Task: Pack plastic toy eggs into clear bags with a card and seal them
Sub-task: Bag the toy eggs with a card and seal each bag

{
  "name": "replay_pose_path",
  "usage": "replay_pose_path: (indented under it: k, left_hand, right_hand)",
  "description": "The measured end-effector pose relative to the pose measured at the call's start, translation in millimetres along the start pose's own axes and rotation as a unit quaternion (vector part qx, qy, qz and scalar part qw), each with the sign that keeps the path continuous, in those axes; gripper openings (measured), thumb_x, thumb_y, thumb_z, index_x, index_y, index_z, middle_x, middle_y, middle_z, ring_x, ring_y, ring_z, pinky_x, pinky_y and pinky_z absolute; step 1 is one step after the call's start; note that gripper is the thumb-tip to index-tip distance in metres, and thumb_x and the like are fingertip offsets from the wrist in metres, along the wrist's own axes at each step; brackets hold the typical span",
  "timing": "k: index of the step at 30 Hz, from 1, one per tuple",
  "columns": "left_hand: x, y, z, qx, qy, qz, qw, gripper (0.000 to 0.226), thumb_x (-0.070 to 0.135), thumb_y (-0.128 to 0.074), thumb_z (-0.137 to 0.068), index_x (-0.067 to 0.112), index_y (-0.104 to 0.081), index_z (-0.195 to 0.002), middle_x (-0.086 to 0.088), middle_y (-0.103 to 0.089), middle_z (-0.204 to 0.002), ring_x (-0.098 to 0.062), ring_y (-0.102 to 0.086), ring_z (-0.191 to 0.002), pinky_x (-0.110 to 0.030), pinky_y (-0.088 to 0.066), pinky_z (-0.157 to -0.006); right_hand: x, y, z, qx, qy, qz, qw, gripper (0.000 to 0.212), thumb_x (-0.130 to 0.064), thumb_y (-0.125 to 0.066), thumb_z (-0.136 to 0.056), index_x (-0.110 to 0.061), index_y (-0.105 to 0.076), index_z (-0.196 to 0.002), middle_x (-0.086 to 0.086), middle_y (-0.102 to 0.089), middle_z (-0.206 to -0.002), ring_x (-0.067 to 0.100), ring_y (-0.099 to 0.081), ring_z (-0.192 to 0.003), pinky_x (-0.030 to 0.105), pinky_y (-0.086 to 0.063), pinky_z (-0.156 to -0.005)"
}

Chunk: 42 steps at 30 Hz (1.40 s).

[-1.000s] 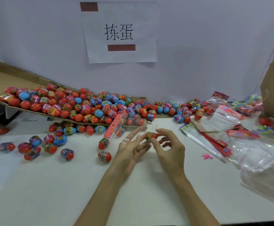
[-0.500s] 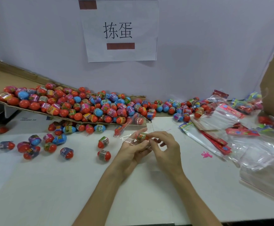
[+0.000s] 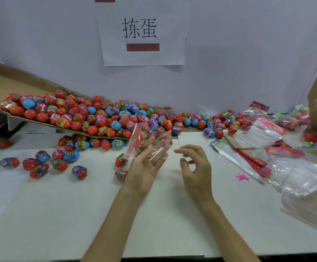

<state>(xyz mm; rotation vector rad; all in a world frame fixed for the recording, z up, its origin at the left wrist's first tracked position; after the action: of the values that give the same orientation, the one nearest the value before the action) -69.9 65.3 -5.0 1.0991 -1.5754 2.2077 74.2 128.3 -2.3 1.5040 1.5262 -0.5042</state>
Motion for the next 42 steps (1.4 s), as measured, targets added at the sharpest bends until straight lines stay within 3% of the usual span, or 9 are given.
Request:
replay_pose_path:
  k: [3,5,9,13,20,28,32,36,42]
  left_hand:
    - [17,6,3,0.0,-0.036,0.041,0.999,0.04,0.018,-0.054,-0.097,0.01,-0.067,-0.133,-0.016,-0.068,-0.135,-0.03,-0.067,-0.124,-0.039,-0.058,-0.098]
    - [29,10,5,-0.008,-0.055,0.052,0.997,0.036,0.019,-0.051,-0.099,0.014,-0.075,-0.125,-0.016,-0.068,-0.134,-0.028,-0.066,-0.125,-0.036,-0.059,-0.095]
    - [57,19,6,-0.014,-0.082,0.074,0.994,0.046,0.02,-0.045,-0.103,0.01,-0.052,-0.148,-0.017,-0.064,-0.139,-0.028,-0.064,-0.129,-0.036,-0.058,-0.099]
    - [81,33,17,0.005,-0.119,0.072,0.99,0.039,0.021,-0.043,-0.106,0.015,-0.08,-0.116,-0.016,-0.068,-0.135,-0.027,-0.065,-0.128,-0.036,-0.059,-0.096]
    - [94,66,22,0.032,-0.119,0.075,0.99,0.038,0.022,-0.041,-0.109,0.012,-0.075,-0.124,-0.015,-0.066,-0.138,-0.026,-0.064,-0.128,-0.035,-0.059,-0.096]
    - [86,87,14,0.071,-0.111,0.099,0.986,0.04,0.02,-0.05,-0.103,0.009,-0.056,-0.142,-0.017,-0.066,-0.138,-0.029,-0.066,-0.126,-0.038,-0.061,-0.093]
    - [81,87,16,0.103,-0.097,0.088,0.986,0.033,0.018,-0.048,-0.105,0.009,-0.078,-0.115,-0.017,-0.068,-0.134,-0.029,-0.07,-0.119,-0.037,-0.061,-0.093]
    - [80,77,14,0.083,-0.091,0.082,0.989,0.029,0.017,-0.052,-0.101,0.011,-0.063,-0.127,-0.019,-0.067,-0.135,-0.032,-0.068,-0.121,-0.041,-0.057,-0.099]
    - [64,45,5,0.051,-0.064,0.054,0.995,0.04,0.016,-0.058,-0.09,0.012,-0.06,-0.13,-0.019,-0.068,-0.133,-0.033,-0.068,-0.121,-0.044,-0.056,-0.099]
  right_hand:
    - [4,-4,-7,-0.047,-0.076,-0.004,0.996,0.037,-0.005,-0.068,-0.09,-0.032,-0.068,-0.116,-0.008,-0.055,-0.125,0.002,-0.064,-0.095,0.015,-0.049,-0.075]
    - [0,-16,-11,-0.166,-0.085,0.014,0.982,0.055,-0.028,-0.076,-0.087,-0.038,-0.053,-0.136,-0.012,-0.043,-0.138,0.002,-0.06,-0.108,0.02,-0.052,-0.087]
    - [-16,-64,-11,-0.314,0.067,0.17,0.932,0.101,-0.07,-0.069,-0.073,-0.036,-0.023,-0.156,-0.006,-0.015,-0.167,0.016,-0.018,-0.153,0.041,-0.025,-0.12]
    - [-19,-111,-16,-0.354,0.116,0.256,0.892,0.112,-0.082,-0.064,-0.074,-0.034,-0.012,-0.16,0.003,-0.001,-0.172,0.024,0.006,-0.158,0.055,-0.008,-0.126]
    - [-14,-135,-34,-0.305,0.17,0.266,0.898,0.08,-0.078,-0.054,-0.084,-0.038,-0.034,-0.151,0.006,-0.033,-0.155,0.027,-0.028,-0.143,0.052,-0.035,-0.113]
    - [-13,-153,-32,-0.317,0.158,0.254,0.9,0.067,-0.071,-0.053,-0.09,-0.034,-0.045,-0.145,0.002,-0.04,-0.146,0.024,-0.037,-0.134,0.046,-0.036,-0.105]
    - [-15,-158,-30,-0.304,0.197,0.274,0.891,0.054,-0.061,-0.056,-0.094,-0.025,-0.054,-0.135,0.001,-0.051,-0.13,0.023,-0.045,-0.119,0.04,-0.041,-0.095]
    - [-16,-145,-32,-0.318,0.22,0.253,0.887,0.04,-0.05,-0.059,-0.096,-0.019,-0.06,-0.121,0.002,-0.056,-0.112,0.022,-0.053,-0.097,0.034,-0.043,-0.077]
    - [4,-78,-57,-0.25,0.032,0.045,0.967,0.007,-0.031,-0.066,-0.097,-0.032,-0.061,-0.101,-0.013,-0.066,-0.092,0.005,-0.061,-0.082,0.019,-0.05,-0.071]
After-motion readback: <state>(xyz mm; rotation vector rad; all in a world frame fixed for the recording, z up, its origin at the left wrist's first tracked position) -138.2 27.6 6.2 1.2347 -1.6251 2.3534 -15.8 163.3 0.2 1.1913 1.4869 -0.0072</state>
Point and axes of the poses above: each hand's wrist, its own z-axis away from the middle knuckle, its own y-axis out of the back of the hand, x = y × z, the point moved 2 cm from there along -z, towards the middle knuckle
